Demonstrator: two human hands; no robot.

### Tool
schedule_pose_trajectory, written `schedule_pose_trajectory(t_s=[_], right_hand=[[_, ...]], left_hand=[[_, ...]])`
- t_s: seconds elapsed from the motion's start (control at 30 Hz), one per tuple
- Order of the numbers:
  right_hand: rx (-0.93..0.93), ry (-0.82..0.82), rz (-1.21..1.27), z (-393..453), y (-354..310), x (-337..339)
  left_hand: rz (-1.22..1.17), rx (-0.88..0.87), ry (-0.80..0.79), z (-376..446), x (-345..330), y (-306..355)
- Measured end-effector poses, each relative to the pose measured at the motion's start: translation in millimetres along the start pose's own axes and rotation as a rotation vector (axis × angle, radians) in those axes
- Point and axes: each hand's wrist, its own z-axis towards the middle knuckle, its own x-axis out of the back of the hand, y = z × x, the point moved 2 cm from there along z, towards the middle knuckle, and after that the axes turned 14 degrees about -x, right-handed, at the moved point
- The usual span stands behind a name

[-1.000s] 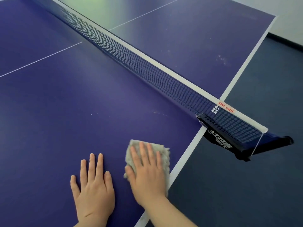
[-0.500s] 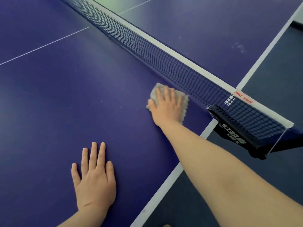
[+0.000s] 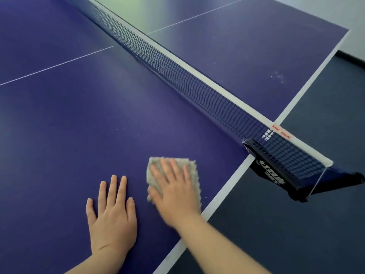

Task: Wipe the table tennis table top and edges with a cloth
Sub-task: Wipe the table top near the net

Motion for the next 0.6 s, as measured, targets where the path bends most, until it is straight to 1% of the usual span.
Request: schedule_pose_trajectory(t_s=[0.03, 0.07, 0.13, 0.17, 0.2, 0.23, 0.3, 0.37, 0.43, 0.5, 0.53, 0.6], right_hand=[[-0.051, -0.023, -0.011, 15.4, 12.5, 2.2], [-0.175, -0.034, -0.011, 23.3, 30.5, 3.5], [-0.404, 0.041, -0.036, 12.8, 61.1, 1.4], [-0.441, 0.097, -0.039, -3.1, 63.7, 2.1], [-0.425, 0.111, -0.016, -21.7, 56.0, 1.8], [-0.361, 0.083, 0.010, -38.6, 41.0, 0.9], [-0.159, 0.023, 0.026, -52.9, 7.4, -7.2], [-0.005, -0.035, 0.016, -33.5, -18.1, -11.0], [0.074, -0.048, -0.026, 2.0, -28.3, -7.9], [0.033, -0.080, -0.041, 33.3, -18.4, -6.5], [-0.043, -0.109, -0.043, 40.2, -8.9, -6.8], [-0.232, -0.050, -0.066, 35.4, 7.7, -7.1]], left_hand=[[-0.001, -0.005, 0.005, 0.0, -1.1, 1.0], [0.002, -0.012, 0.006, -0.9, -3.6, 0.4], [0.026, -0.025, 0.013, -2.8, -8.8, -3.0], [0.047, -0.031, 0.005, -3.3, -10.8, -4.8], [0.068, -0.036, -0.003, -3.3, -13.1, -6.5], [0.081, -0.043, -0.003, -2.7, -14.0, -7.5], [0.086, -0.059, 0.013, -0.9, -14.9, -7.9], [0.070, -0.061, 0.013, -0.2, -16.5, -9.6], [0.044, -0.040, 0.014, -0.7, -16.9, -10.8], [0.016, -0.023, 0.004, -2.5, -16.5, -10.0], [-0.001, -0.023, 0.002, -3.2, -16.2, -8.5], [-0.057, -0.065, -0.023, -1.5, -10.5, -8.3]])
